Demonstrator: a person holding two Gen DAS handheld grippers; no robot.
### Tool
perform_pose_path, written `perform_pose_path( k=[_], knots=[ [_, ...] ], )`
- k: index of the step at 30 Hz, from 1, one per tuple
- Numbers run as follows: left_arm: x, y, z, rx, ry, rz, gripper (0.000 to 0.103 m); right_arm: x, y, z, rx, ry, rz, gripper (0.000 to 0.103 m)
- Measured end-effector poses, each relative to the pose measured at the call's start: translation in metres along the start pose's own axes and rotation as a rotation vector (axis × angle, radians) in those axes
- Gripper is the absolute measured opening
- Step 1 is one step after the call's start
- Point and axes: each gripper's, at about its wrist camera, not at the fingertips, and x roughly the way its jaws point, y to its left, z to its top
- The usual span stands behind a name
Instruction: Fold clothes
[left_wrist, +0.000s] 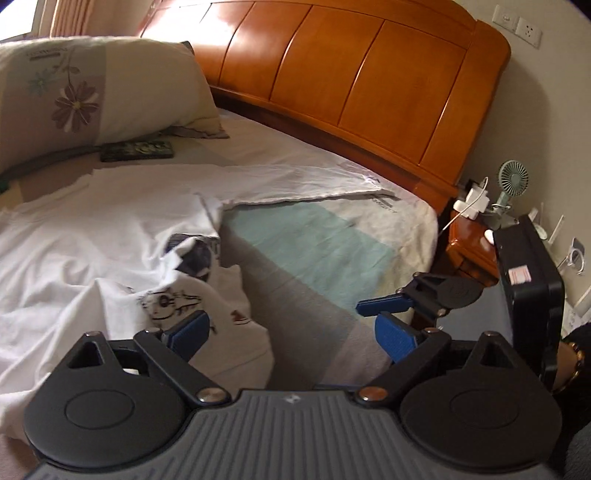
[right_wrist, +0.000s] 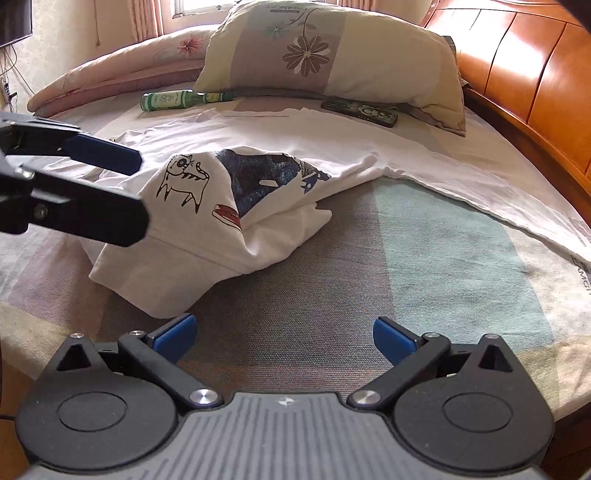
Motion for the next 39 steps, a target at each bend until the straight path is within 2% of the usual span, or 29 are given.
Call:
perform_pose_path(
  k=[3, 5, 6, 10, 14, 19, 25, 29, 32, 34, 35, 39],
  knots=[
    [0.025, -0.009, 0.016, -0.049, 0.033, -0.144, 0.096, 0.001, -0.004, -0.005, 0.01, 0.016, -0.004, 0.103],
    [0.047, -0.003, 0.02, -0.124, 0.065, -0.195, 0.096, 0.003, -0.007, -0.008, 0.022, 0.025, -0.003, 0.103],
    [0.057, 0.003, 0.021, -0.169, 0.085, -0.194, 0.096, 0.003, -0.008, -0.009, 0.025, 0.027, -0.002, 0.103],
    [0.072, 0.036, 0.019, -0.263, 0.109, -0.02, 0.095, -0.001, -0.009, -0.009, 0.02, 0.02, 0.002, 0.103],
    [0.061, 0.07, 0.013, -0.254, 0.093, 0.161, 0.095, -0.002, -0.011, -0.011, 0.021, 0.016, 0.016, 0.103],
    [0.048, 0.116, 0.002, -0.319, 0.074, 0.188, 0.096, 0.005, -0.011, -0.008, 0.06, 0.011, 0.076, 0.103],
    [0.055, 0.107, 0.003, -0.201, 0.087, 0.212, 0.096, 0.011, -0.011, 0.007, 0.049, -0.065, 0.227, 0.103],
    [0.053, 0.117, 0.006, -0.225, 0.07, 0.223, 0.096, 0.03, -0.012, 0.03, -0.003, -0.105, 0.314, 0.103],
    [0.048, 0.131, 0.007, -0.235, 0.082, 0.377, 0.095, 0.055, -0.022, 0.049, 0.011, -0.126, 0.363, 0.103],
    [0.037, 0.143, 0.003, -0.306, 0.062, 0.342, 0.095, 0.075, -0.03, 0.062, 0.031, -0.138, 0.385, 0.103],
    [0.03, 0.147, 0.001, -0.332, 0.044, 0.3, 0.095, 0.086, -0.034, 0.069, 0.045, -0.143, 0.396, 0.103],
    [0.013, 0.14, -0.004, -0.303, 0.037, 0.293, 0.095, 0.122, -0.048, 0.083, 0.149, -0.14, 0.483, 0.103]
  ],
)
